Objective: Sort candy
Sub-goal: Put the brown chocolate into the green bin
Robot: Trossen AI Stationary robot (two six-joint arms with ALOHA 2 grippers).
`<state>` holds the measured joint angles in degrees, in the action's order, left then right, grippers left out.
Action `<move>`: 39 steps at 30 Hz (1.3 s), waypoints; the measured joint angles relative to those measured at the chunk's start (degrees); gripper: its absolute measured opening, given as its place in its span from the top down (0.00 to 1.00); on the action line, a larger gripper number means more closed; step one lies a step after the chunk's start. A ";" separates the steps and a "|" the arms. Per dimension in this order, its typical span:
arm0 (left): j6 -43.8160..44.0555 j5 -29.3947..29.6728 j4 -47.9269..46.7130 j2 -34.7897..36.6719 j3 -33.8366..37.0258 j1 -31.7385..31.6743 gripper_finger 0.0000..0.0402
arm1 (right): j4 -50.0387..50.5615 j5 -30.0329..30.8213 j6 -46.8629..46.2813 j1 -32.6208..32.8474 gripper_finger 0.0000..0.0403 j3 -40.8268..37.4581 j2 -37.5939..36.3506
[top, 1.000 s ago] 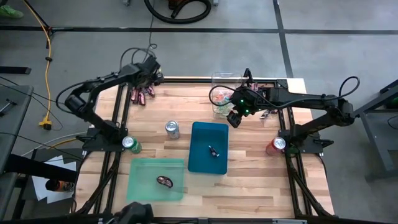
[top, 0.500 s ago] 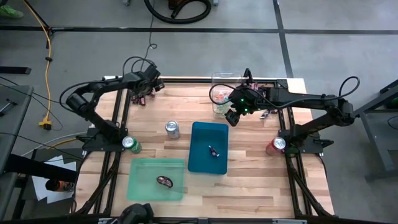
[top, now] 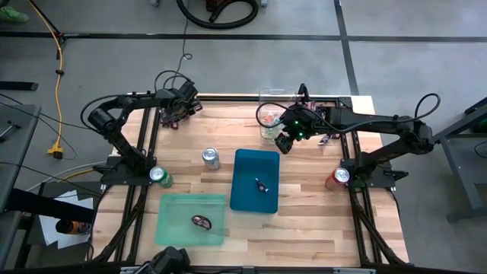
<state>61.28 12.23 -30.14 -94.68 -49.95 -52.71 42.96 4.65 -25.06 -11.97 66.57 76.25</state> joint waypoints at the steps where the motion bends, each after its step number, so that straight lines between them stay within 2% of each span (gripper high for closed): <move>1: -0.93 -0.06 0.07 0.12 0.02 0.00 0.64 | 0.00 0.48 0.01 0.00 0.35 0.00 0.00; 6: -7.09 -0.80 -0.56 0.99 0.02 0.04 0.91 | -0.02 1.22 0.00 -0.02 0.35 0.00 0.00; 8: -9.14 -1.02 -0.34 2.65 0.03 0.20 0.97 | -0.17 1.22 0.00 0.00 0.35 0.00 0.00; 12: -12.83 -1.05 0.55 8.02 0.04 0.24 0.96 | -1.75 1.22 0.17 0.00 0.35 0.00 0.00; 16: -19.11 -1.37 1.09 16.70 0.04 1.67 0.98 | -5.96 1.24 2.22 0.00 0.35 0.00 0.00; 20: -28.26 -5.66 2.22 26.22 0.04 5.48 0.99 | -10.60 1.50 3.14 -0.17 0.35 0.02 0.00; 25: -37.43 -14.95 1.32 36.02 0.04 14.94 0.99 | -12.36 1.60 3.10 -0.43 0.35 0.02 -0.02; 29: -44.65 -26.02 1.58 42.40 0.04 24.87 0.98 | -12.26 0.22 3.85 -0.41 0.35 0.02 -0.02; 31: -45.36 -29.98 1.70 44.86 0.04 30.06 0.98 | -12.24 0.05 4.53 -0.41 0.35 0.02 -0.02; 36: -39.46 -30.02 0.65 49.32 0.04 42.25 0.98 | -12.31 0.06 4.56 -0.59 0.35 0.02 -0.02; 39: -37.20 -28.06 -4.12 49.98 -1.24 49.41 0.98 | -12.33 0.06 4.48 -0.59 0.35 0.02 -0.02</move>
<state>24.07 -15.83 -34.26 -44.69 -51.19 -3.30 30.63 4.70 -20.58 -12.56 66.59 76.23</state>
